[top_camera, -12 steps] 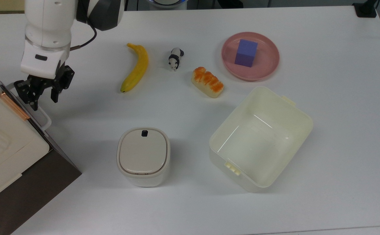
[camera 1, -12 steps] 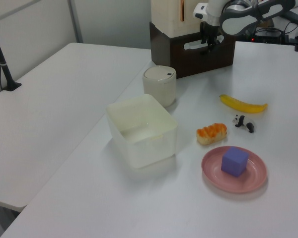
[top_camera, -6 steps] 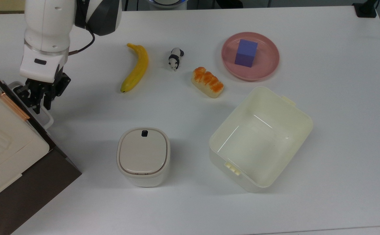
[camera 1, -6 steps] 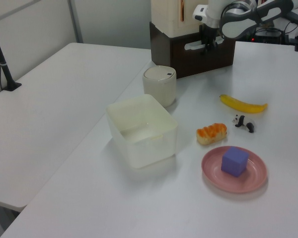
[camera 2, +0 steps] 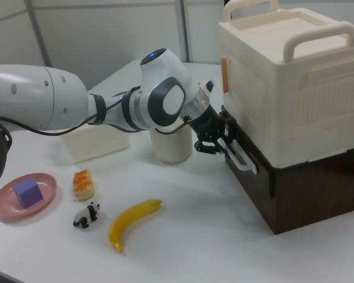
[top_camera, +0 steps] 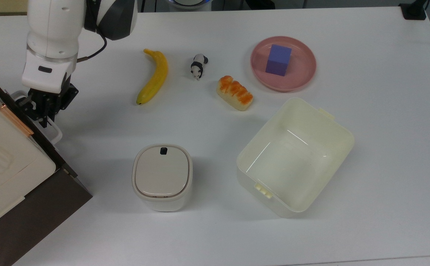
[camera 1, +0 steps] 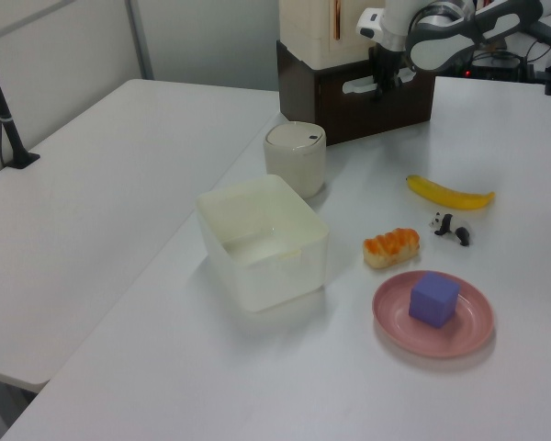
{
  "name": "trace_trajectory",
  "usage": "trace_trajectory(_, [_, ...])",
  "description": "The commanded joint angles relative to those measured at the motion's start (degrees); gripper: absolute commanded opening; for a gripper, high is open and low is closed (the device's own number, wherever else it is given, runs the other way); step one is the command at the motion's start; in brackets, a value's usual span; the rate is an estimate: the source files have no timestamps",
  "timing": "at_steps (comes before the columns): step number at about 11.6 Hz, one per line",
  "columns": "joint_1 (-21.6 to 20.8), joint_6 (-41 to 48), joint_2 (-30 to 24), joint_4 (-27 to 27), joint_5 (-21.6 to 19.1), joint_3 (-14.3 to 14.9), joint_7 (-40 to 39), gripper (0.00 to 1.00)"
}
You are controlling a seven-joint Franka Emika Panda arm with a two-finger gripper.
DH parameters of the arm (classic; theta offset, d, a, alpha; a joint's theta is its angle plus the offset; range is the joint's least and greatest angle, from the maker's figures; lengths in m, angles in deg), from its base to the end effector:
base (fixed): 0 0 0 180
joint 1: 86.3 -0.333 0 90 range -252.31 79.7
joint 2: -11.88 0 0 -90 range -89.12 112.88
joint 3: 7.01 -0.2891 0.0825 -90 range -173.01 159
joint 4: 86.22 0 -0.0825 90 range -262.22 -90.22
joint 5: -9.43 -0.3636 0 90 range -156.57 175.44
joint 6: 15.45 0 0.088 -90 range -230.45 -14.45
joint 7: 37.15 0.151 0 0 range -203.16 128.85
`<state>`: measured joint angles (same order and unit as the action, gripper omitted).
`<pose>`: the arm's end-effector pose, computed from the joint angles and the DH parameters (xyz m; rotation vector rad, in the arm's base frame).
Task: Slide the drawer open
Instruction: 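Pull the drawer handle outward to slide the drawer open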
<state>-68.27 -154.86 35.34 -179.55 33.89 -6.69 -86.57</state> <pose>0.6539 -0.2302 0.3721 2.4227 1.0448 0.1787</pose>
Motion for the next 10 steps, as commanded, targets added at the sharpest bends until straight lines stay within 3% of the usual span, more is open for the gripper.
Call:
trace_trajectory(1, [-0.11,-0.78,-2.80,-2.89,1.82,-0.49,-0.24,0.13])
trace_trajectory(10, [-2.30,-0.78,-9.83,-11.77,1.82,-0.93,2.74,0.14])
